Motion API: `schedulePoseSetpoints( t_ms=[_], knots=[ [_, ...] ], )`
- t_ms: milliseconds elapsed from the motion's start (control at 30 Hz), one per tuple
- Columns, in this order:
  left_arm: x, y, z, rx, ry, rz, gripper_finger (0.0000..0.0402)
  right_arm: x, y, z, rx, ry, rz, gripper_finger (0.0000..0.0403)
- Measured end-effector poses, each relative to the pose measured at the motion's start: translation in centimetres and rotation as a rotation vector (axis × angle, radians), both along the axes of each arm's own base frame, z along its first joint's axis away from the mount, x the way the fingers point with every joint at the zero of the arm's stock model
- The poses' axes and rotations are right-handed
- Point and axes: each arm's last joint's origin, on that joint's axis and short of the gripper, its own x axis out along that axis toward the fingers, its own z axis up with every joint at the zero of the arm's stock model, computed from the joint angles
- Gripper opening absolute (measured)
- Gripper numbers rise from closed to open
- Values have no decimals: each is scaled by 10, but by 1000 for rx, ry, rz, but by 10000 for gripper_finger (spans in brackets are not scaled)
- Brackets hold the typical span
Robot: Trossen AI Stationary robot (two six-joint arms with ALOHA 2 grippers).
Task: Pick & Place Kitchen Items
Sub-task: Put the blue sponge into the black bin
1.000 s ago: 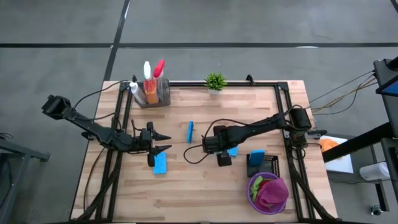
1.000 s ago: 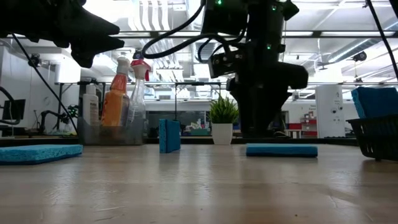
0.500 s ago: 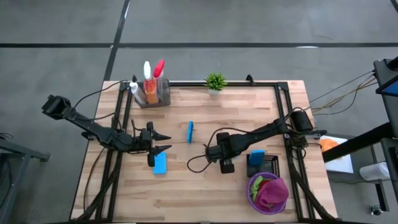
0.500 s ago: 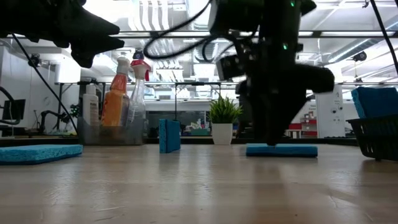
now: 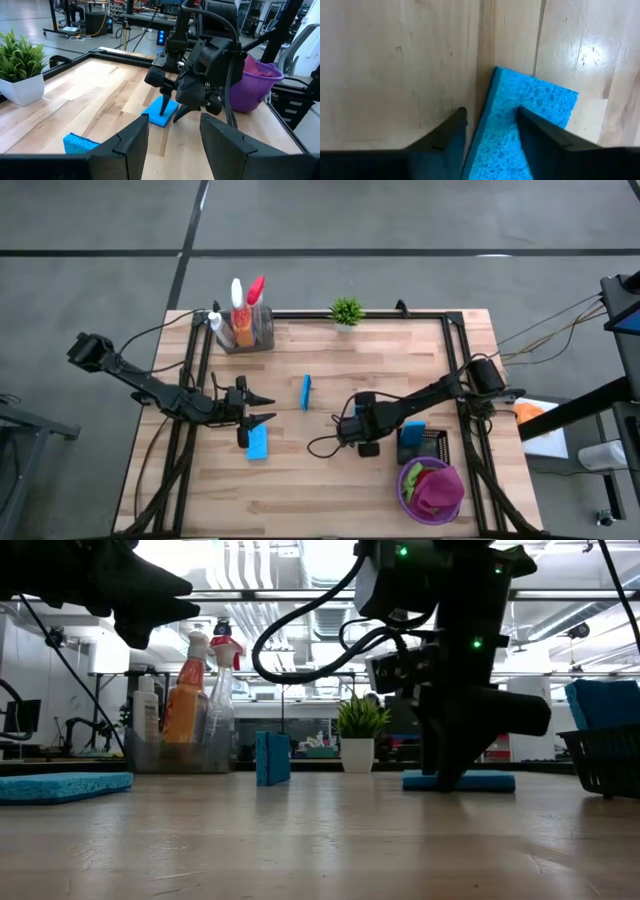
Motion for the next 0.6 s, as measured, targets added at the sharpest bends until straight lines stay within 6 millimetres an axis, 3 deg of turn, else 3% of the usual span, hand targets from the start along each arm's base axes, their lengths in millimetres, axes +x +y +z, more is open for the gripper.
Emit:
schedulePoseSetpoints(
  t_ms=[167,400,600],
  knots=[
    [0,0,0,0,0,0,180,-1,1,-1,-8,-3,-20,39],
    [0,0,0,0,0,0,180,-2,7,1,-7,-4,19,19],
    [0,0,0,0,0,0,180,-4,23,22,40,-69,101,18]
  ],
)
